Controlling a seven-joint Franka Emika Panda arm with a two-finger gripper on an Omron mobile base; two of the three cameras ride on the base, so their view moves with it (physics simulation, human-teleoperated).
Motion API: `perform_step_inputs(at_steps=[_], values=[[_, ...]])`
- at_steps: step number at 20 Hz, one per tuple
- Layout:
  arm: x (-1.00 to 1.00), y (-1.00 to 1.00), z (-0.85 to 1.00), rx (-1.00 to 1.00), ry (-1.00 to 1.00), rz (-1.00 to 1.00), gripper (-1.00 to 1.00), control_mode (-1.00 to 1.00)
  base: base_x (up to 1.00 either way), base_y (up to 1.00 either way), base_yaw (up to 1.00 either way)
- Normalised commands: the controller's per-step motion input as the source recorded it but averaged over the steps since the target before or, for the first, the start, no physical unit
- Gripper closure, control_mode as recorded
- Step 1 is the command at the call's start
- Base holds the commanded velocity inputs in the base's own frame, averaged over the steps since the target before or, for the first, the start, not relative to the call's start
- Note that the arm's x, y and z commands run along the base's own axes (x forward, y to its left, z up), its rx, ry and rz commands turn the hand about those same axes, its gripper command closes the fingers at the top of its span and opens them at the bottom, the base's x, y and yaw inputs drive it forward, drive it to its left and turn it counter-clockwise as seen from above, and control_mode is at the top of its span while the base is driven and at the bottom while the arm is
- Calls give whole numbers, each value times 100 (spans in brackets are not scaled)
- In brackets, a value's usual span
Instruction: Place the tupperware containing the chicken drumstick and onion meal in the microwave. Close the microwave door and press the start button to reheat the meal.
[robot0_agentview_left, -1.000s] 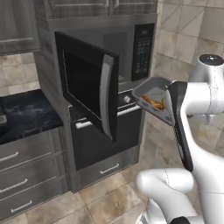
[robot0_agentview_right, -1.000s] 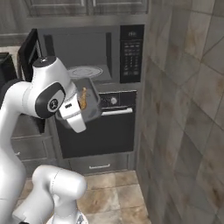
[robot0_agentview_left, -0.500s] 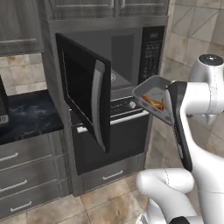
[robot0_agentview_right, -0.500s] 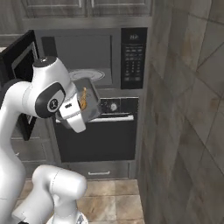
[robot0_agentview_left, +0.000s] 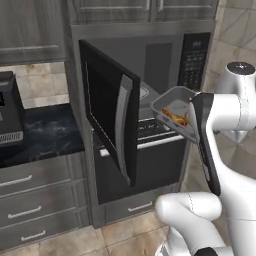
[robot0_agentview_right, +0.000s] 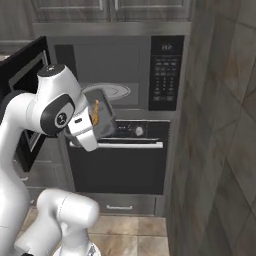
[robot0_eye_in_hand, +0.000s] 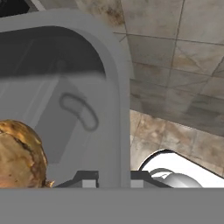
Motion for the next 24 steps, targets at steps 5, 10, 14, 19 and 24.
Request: perform_step_inputs(at_steps=[5,10,14,19,24], values=[[0,0,0,0,0,0,100,100,38,-18,22],[0,0,0,0,0,0,100,100,28,-31,22],[0,0,0,0,0,0,100,100,25,-34,22],[0,0,0,0,0,0,100,100,26,-32,23],[0,0,0,0,0,0,100,100,35,-20,22]])
